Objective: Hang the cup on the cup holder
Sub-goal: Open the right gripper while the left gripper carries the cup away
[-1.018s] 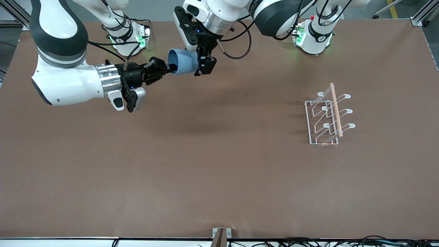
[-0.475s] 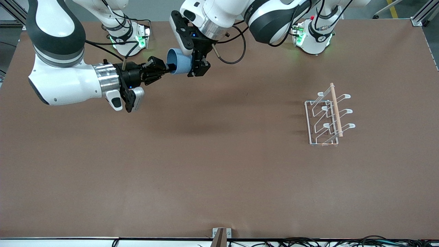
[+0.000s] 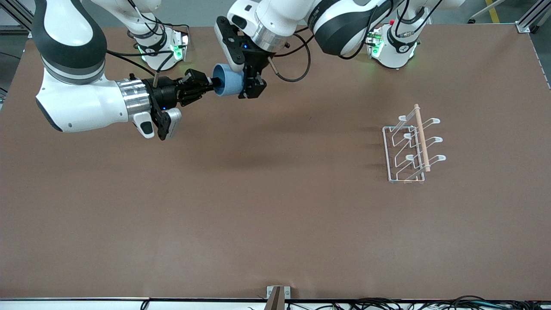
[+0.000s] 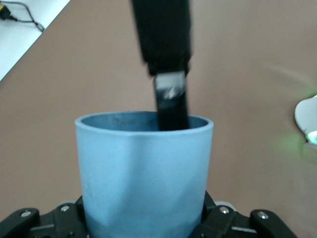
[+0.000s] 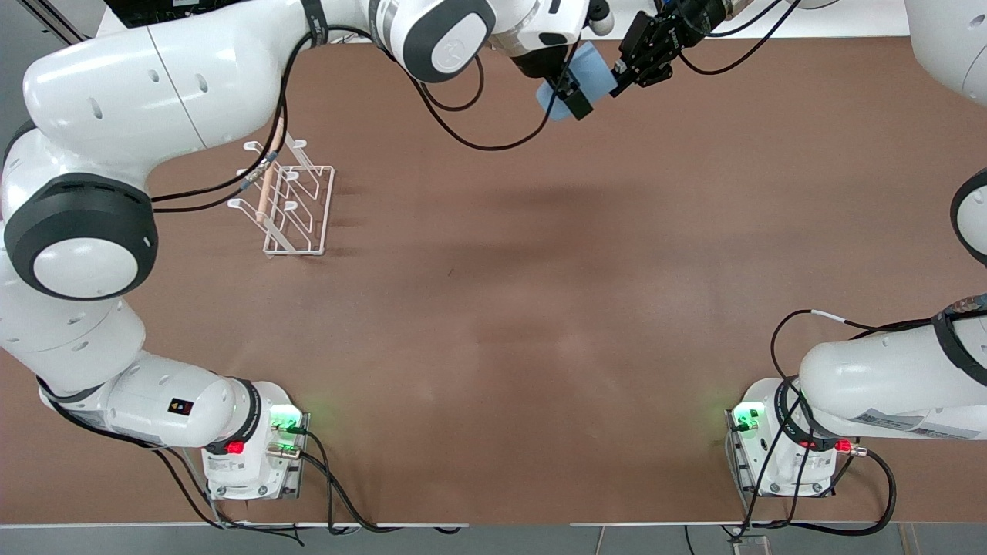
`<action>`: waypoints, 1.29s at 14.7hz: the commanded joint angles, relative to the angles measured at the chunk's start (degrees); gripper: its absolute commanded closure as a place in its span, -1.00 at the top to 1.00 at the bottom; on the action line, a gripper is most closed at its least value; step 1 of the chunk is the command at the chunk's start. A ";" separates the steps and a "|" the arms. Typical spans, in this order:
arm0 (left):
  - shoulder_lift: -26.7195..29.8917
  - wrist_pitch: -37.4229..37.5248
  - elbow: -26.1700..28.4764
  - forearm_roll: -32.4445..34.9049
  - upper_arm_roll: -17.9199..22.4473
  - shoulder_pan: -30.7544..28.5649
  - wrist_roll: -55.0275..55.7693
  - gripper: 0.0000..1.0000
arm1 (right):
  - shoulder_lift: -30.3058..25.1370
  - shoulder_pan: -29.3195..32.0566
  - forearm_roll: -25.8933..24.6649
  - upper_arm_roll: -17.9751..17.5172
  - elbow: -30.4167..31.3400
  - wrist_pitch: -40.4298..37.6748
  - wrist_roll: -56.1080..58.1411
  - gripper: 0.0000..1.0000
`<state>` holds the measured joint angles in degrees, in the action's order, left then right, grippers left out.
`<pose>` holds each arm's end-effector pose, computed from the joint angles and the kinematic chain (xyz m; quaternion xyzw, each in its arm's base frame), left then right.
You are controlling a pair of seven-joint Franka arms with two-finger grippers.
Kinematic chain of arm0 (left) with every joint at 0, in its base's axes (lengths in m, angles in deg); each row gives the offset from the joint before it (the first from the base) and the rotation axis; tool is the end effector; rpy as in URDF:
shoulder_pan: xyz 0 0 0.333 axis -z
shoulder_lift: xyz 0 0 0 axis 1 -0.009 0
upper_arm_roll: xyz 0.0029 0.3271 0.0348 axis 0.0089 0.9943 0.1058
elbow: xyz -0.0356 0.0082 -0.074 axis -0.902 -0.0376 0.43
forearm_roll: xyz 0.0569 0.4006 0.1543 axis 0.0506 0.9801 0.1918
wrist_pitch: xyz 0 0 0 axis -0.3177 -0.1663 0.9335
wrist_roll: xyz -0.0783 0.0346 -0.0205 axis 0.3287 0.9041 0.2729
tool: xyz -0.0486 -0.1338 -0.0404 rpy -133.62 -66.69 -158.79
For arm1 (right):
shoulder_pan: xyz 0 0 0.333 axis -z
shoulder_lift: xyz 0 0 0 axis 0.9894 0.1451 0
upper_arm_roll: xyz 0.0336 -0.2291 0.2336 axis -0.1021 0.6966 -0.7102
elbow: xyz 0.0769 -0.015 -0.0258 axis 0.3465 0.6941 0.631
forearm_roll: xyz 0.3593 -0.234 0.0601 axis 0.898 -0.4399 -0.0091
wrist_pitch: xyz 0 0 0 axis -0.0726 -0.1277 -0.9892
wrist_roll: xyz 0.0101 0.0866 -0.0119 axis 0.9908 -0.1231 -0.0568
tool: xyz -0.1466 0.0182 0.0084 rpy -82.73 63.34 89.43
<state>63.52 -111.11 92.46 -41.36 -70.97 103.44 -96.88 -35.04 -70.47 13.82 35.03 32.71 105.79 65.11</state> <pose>0.4449 -0.5955 0.5261 0.8116 -0.5297 0.1782 0.1705 0.5480 0.2883 0.4961 -0.8365 -0.1415 0.2011 0.4898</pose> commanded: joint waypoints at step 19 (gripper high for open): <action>0.11 46.23 2.28 33.63 0.35 -19.83 -23.43 -0.12 | -5.93 6.23 -47.36 -0.01 -2.26 11.32 -1.19 1.00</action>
<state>63.14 -68.05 93.99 -10.99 -70.15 85.87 -115.85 -40.39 -62.26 -29.51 35.41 30.90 116.25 65.01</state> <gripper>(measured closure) 0.251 0.000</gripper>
